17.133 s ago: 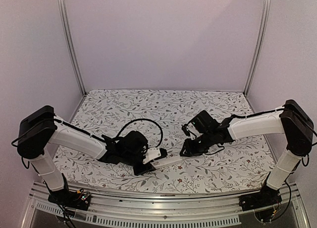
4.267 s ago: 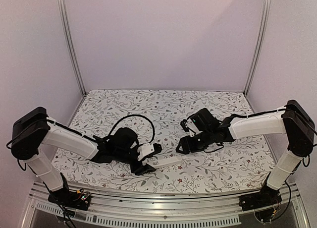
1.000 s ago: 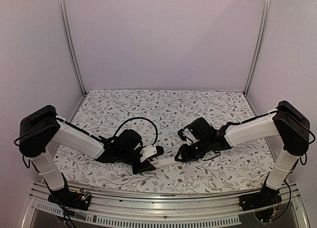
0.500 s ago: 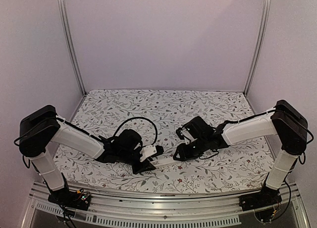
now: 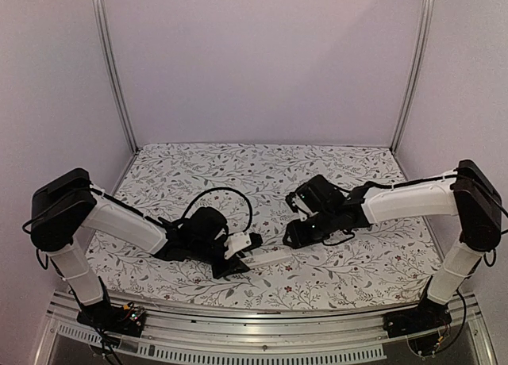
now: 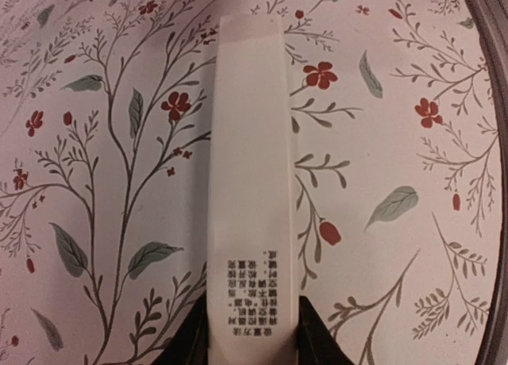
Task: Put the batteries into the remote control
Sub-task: Adjust the battery cover on the remote control without the battery cover.
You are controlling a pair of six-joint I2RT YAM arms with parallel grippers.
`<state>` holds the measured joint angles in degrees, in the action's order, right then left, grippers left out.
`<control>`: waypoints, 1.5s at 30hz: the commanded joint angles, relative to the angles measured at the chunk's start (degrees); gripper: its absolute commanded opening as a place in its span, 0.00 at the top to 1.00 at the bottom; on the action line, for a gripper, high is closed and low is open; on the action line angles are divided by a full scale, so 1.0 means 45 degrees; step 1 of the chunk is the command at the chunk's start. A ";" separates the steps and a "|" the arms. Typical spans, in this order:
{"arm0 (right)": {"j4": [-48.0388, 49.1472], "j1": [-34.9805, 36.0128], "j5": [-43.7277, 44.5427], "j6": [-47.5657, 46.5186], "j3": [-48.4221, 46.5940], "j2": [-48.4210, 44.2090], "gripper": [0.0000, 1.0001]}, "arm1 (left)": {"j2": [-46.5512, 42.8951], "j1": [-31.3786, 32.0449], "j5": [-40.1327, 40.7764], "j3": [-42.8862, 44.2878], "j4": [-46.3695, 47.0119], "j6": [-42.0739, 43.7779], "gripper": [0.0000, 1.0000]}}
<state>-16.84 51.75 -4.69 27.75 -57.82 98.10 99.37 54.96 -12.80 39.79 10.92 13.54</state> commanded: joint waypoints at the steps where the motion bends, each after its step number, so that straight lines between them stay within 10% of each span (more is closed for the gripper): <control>1: -0.0744 -0.0031 0.1811 -0.0120 -0.0306 -0.1088 0.58 | 0.0267 -0.0044 0.0210 -0.0189 -0.0015 0.0140 0.86; 8: -0.2095 -0.0034 0.2539 0.0432 -0.0313 -0.0430 1.00 | 0.0283 -0.0030 0.0207 -0.0190 0.0074 0.0122 0.85; 41: -0.2547 0.0573 0.2700 0.0820 -0.0734 0.0973 1.00 | 0.0207 -0.0024 0.0180 -0.0345 0.0132 0.0066 0.91; 45: -0.2242 0.0298 0.2462 0.0253 -0.0492 -0.0067 0.86 | 0.0222 -0.0007 0.0179 -0.0348 0.0132 0.0069 0.91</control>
<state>-26.87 54.61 5.72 31.53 -61.10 103.31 99.42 54.96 -12.64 39.35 11.88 13.50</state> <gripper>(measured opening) 0.070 0.287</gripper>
